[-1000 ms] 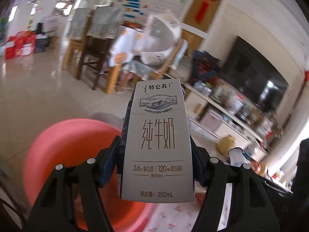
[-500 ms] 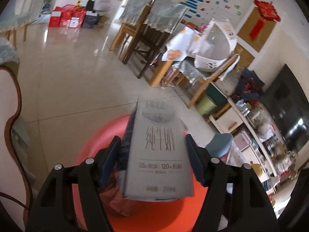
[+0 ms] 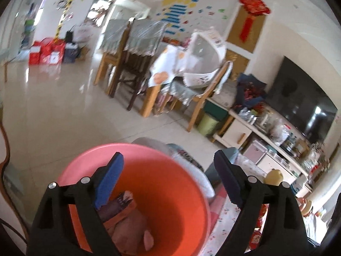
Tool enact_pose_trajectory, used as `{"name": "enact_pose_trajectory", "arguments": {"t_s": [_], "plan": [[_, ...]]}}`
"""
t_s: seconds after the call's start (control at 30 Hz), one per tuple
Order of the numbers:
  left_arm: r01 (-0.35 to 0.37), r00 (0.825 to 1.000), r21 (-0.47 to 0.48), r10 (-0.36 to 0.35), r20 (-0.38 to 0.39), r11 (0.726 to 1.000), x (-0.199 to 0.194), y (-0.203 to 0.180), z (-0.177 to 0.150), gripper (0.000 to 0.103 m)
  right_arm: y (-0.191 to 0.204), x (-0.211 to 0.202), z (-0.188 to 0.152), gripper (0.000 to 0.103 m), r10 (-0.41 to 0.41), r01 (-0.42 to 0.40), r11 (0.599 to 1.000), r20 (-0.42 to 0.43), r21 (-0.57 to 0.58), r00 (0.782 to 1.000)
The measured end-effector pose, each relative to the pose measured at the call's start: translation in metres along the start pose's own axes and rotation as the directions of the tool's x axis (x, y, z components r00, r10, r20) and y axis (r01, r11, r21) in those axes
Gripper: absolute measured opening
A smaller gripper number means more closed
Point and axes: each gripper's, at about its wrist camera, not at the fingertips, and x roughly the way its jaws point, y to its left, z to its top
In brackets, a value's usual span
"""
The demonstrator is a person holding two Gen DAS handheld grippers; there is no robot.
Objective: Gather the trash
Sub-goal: 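Move both tools back over the table toward the red wrappers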
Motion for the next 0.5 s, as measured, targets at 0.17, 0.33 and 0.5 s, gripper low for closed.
{"name": "enact_pose_trajectory", "arguments": {"t_s": [0.17,0.33,0.5], "plan": [[0.076,0.997,0.065,-0.074,-0.029,0.995,0.004,-0.026,-0.009,0.09,-0.03,-0.027,-0.015,0.092,-0.073,0.073,0.997,0.032,-0.012,0.997],[0.114,0.991,0.141,-0.103,-0.086,0.983,0.006,-0.052,-0.018,0.09,-0.051,-0.055,-0.03,0.096,-0.14,0.143,0.988,0.061,-0.054,0.988],[0.148,0.984,0.22,-0.12,-0.135,0.964,0.007,-0.076,-0.028,0.09,-0.064,-0.07,-0.043,0.098,-0.209,0.214,0.973,0.064,-0.09,0.976]]}}
